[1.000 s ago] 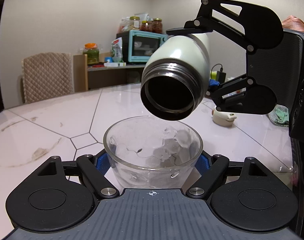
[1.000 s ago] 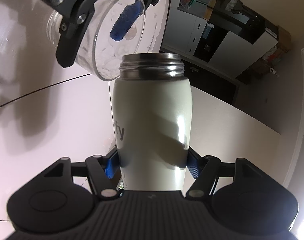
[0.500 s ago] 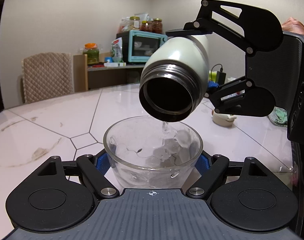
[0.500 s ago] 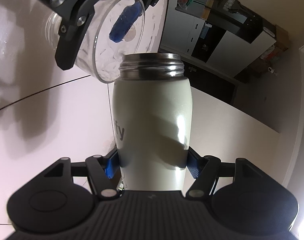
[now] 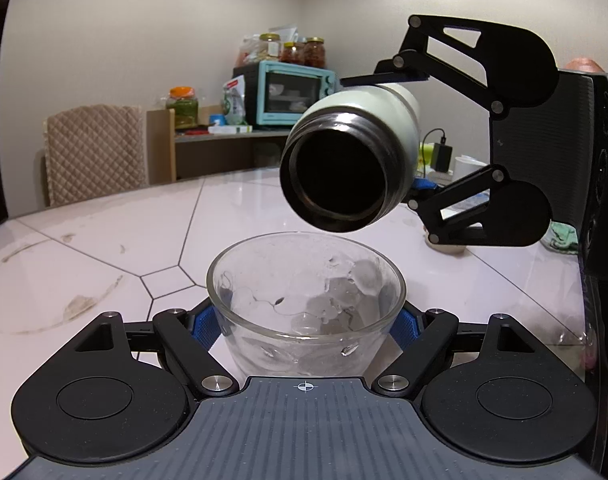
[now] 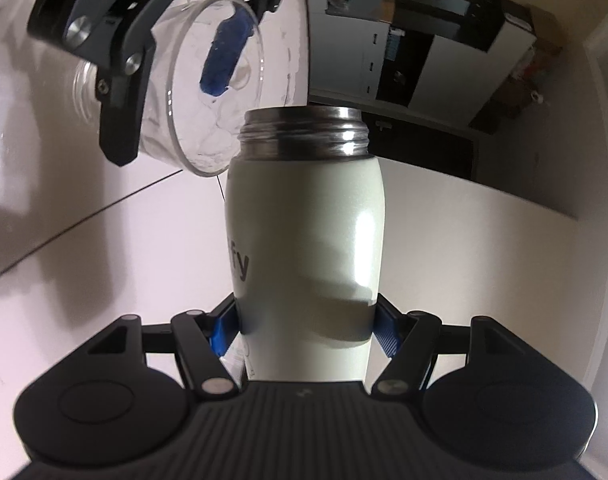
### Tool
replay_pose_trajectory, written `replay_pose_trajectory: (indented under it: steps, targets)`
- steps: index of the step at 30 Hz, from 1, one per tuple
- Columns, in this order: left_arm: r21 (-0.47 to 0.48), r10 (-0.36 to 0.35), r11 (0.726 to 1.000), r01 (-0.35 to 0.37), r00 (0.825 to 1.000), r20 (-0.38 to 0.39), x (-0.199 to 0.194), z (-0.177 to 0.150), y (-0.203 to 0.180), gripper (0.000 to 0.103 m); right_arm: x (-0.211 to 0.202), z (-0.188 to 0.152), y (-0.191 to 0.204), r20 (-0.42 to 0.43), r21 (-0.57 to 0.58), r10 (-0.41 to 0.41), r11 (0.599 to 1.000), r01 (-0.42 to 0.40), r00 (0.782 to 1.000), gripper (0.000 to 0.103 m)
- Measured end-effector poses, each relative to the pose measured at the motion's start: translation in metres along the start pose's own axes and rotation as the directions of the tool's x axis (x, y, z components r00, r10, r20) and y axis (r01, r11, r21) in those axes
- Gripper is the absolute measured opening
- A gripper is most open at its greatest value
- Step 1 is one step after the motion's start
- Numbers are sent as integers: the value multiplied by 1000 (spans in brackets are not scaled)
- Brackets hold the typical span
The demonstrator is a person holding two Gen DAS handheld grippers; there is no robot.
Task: Unscrew bottle cap and pour
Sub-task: 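Tilt the bottle back upright with the right gripper, away from the glass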
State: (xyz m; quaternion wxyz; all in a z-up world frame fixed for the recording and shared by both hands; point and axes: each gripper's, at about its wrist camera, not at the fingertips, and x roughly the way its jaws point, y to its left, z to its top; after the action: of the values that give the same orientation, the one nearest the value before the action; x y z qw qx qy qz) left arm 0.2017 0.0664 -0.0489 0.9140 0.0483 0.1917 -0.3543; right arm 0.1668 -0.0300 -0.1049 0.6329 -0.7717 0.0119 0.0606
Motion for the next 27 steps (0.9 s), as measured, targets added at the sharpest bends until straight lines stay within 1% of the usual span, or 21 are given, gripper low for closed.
replay_pose_trajectory:
  steps: [11, 19, 27]
  targets:
    - [-1, 0, 1000, 0, 1000, 1, 1, 1, -1, 86, -2, 2, -14, 8, 91, 29, 995, -29, 1000, 70]
    - [-1, 0, 1000, 0, 1000, 1, 0, 2, -1, 86, -7, 4, -27, 29, 183, 79, 980, -83, 996, 70]
    - [-2, 0, 1000, 0, 1000, 0, -1, 2, -1, 86, -8, 1, -40, 29, 259, 117, 958, -121, 993, 70]
